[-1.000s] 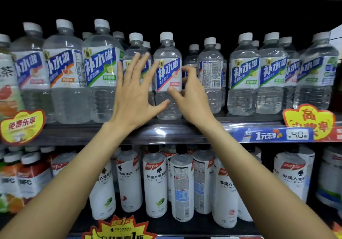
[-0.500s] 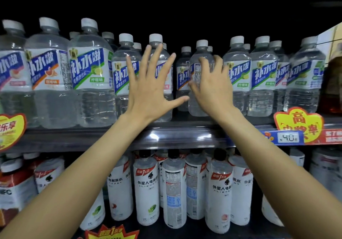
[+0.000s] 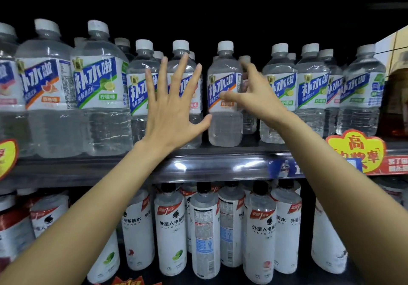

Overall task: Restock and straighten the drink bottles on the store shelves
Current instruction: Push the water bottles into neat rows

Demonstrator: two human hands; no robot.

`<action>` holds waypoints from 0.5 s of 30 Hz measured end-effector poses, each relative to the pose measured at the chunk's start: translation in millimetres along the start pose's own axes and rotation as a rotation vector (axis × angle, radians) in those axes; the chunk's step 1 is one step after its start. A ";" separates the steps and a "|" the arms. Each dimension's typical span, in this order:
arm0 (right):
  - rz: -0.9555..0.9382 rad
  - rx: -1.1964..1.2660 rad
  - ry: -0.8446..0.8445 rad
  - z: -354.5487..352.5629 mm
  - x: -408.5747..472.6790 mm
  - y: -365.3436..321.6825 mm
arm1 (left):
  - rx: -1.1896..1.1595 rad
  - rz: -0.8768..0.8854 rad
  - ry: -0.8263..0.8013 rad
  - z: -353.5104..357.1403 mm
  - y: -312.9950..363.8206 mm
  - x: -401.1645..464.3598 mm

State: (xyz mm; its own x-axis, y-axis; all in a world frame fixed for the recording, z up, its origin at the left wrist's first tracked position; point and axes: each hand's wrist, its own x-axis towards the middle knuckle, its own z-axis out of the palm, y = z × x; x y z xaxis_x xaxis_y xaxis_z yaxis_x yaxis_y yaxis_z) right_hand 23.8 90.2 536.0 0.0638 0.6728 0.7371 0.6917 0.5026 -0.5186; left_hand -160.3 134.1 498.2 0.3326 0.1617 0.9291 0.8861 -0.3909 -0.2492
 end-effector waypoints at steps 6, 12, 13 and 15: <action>-0.018 0.371 -0.122 -2.5 -5.6 -1.3 | -0.116 -0.030 0.047 -5.1 5.1 0.4; -0.095 0.446 -0.113 5.8 -8.4 1.4 | -0.087 -0.010 0.031 -4.6 18.6 7.0; -0.117 0.449 -0.113 6.5 -10.4 0.9 | -0.072 -0.009 0.027 -3.8 23.1 8.6; -0.125 0.482 -0.142 4.7 -12.3 2.4 | -0.041 0.001 0.025 -1.7 33.3 12.9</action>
State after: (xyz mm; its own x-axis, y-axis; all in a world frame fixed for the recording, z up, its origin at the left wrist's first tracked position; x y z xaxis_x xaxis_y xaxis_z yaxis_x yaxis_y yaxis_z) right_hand 21.3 85.7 523.7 -0.1193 0.6416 0.7577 0.2759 0.7545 -0.5955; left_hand -127.1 121.6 502.4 0.3245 0.1385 0.9357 0.8716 -0.4280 -0.2390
